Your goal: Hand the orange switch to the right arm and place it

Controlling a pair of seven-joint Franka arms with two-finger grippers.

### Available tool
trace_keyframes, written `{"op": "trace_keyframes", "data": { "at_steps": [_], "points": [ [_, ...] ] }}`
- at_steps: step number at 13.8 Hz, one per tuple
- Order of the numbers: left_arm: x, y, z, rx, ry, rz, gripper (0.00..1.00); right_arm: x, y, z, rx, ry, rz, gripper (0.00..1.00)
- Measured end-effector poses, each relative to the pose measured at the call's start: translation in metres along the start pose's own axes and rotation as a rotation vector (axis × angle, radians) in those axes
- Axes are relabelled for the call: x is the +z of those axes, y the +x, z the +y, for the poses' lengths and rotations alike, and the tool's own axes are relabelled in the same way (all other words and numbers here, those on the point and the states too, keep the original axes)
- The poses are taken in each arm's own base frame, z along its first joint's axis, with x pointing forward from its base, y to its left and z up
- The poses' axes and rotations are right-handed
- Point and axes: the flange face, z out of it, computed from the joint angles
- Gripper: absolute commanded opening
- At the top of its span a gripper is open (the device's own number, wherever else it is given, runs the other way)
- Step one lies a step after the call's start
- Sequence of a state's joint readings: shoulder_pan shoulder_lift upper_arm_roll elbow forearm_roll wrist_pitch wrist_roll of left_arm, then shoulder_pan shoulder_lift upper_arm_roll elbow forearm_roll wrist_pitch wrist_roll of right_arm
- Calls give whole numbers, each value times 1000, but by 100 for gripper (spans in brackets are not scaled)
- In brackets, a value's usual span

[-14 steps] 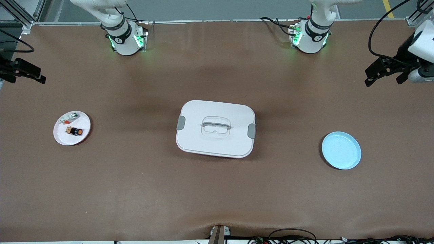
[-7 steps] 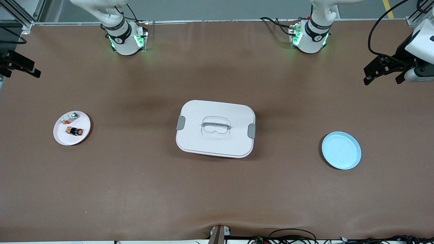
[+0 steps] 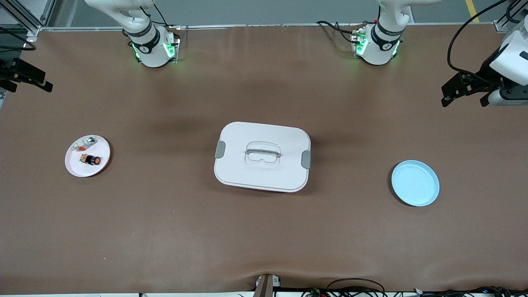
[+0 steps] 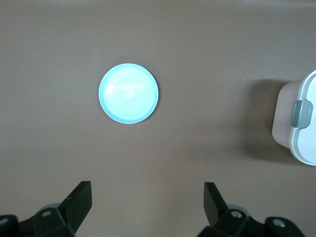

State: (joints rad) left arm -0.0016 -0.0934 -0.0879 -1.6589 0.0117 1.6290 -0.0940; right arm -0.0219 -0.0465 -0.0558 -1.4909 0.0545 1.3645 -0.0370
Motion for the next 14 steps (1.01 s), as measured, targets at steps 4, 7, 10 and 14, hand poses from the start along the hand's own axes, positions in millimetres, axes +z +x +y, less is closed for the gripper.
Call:
{"op": "trace_keyframes", "data": {
  "at_steps": [4, 7, 10, 14],
  "points": [
    [-3, 1, 0, -24, -1, 7, 100, 1, -9, -1, -8, -2, 26, 100],
    [-2, 2, 0, -18, -1, 5, 100, 4, -23, 0, -10, 1, 31, 100],
    [-2, 2, 0, -11, -1, 4, 100, 4, -32, 0, -9, 2, 30, 100],
    [-2, 2, 0, -12, -1, 3, 100, 5, -34, 1, -9, 3, 30, 100]
  ]
}}
